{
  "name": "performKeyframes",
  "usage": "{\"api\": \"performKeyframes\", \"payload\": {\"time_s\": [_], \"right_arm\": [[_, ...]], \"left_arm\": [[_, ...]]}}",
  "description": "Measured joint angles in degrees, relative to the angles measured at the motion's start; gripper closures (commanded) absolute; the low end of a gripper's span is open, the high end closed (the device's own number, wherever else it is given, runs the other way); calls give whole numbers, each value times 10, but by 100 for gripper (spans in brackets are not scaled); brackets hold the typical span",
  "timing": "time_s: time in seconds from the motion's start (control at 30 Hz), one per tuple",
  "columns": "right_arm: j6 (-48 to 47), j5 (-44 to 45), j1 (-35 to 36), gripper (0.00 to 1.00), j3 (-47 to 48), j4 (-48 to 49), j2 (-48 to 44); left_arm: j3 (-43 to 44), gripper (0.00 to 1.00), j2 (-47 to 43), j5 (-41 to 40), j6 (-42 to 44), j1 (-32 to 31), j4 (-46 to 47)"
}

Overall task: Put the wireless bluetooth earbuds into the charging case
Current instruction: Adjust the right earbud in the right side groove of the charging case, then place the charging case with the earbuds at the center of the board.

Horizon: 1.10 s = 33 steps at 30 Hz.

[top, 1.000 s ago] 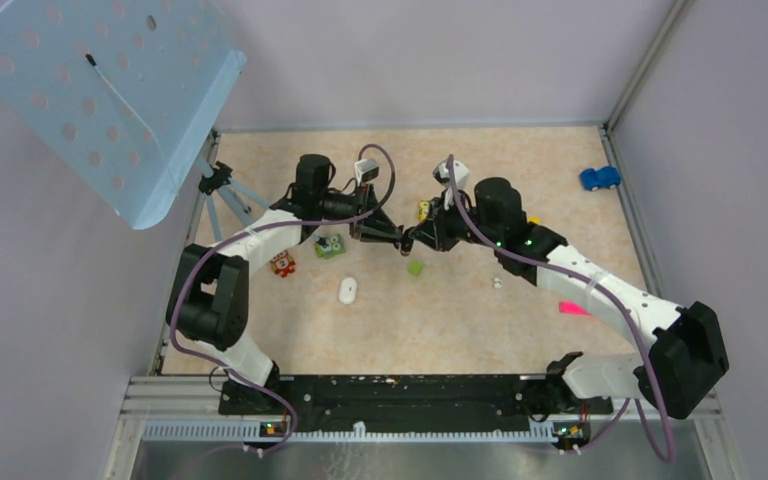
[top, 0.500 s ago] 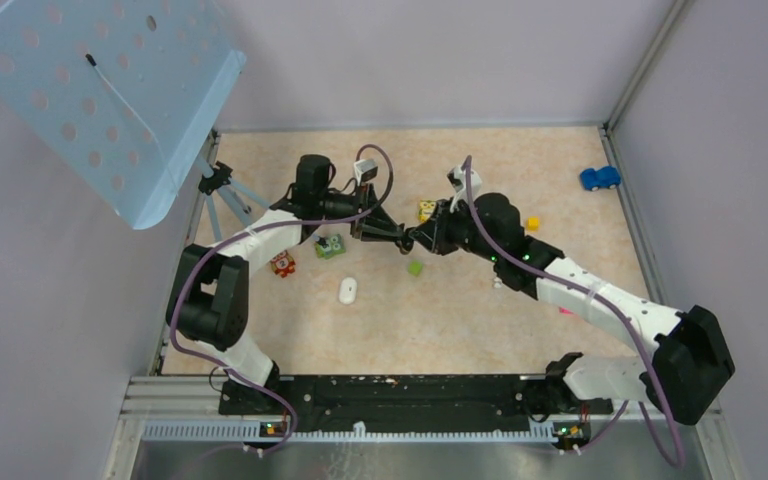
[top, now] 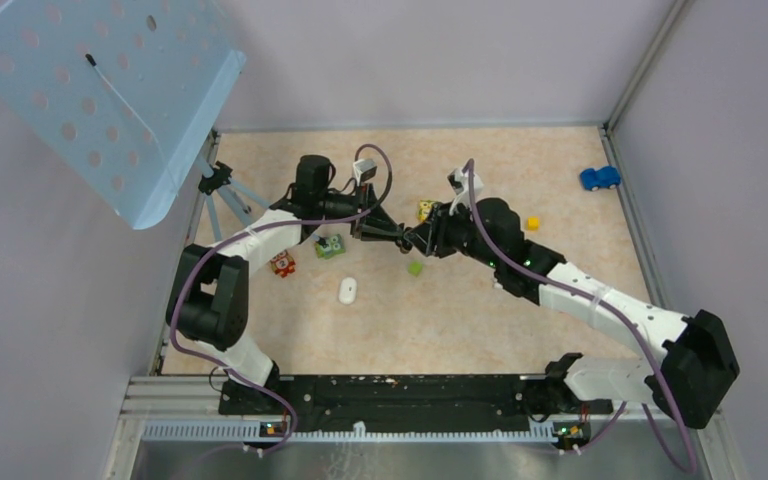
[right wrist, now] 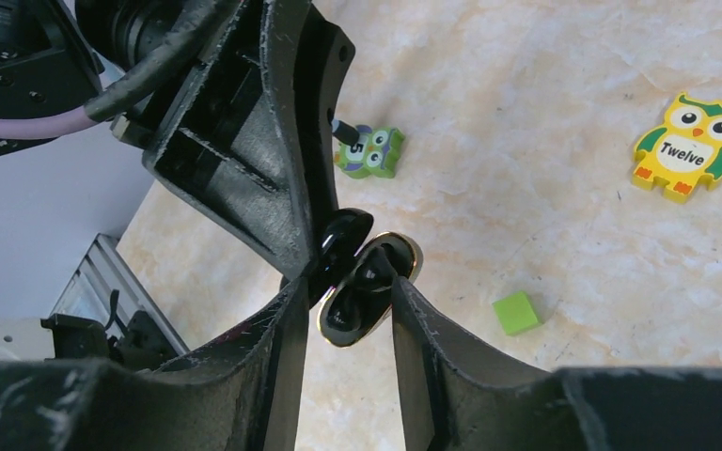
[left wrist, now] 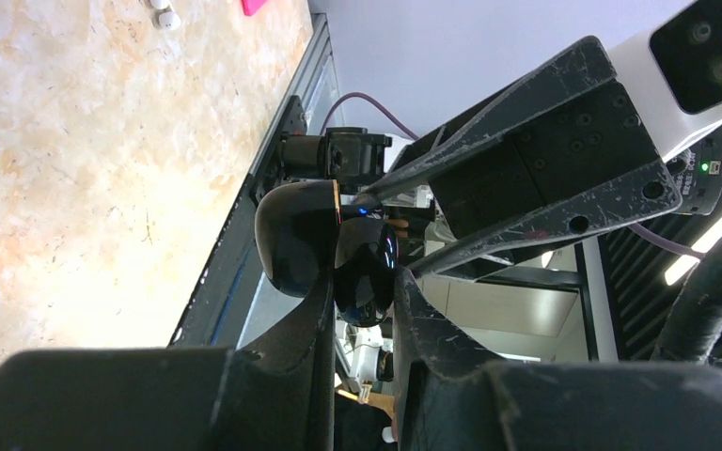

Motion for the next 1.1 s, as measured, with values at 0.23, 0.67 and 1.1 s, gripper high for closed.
{"api": "performKeyframes", "payload": {"time_s": [0.23,0.67,1.1], "right_arm": [[-2,2,2,51,0,-7,-10],[0,32,-10,47,0,-24,-26],[106,-57,-215,46,-122,-9,-49]], "left_arm": [[0,100,0,-5,8,0,-3],[0,100,0,-5,15,1,-7],[0,100,4,1,-13,3,43]]}}
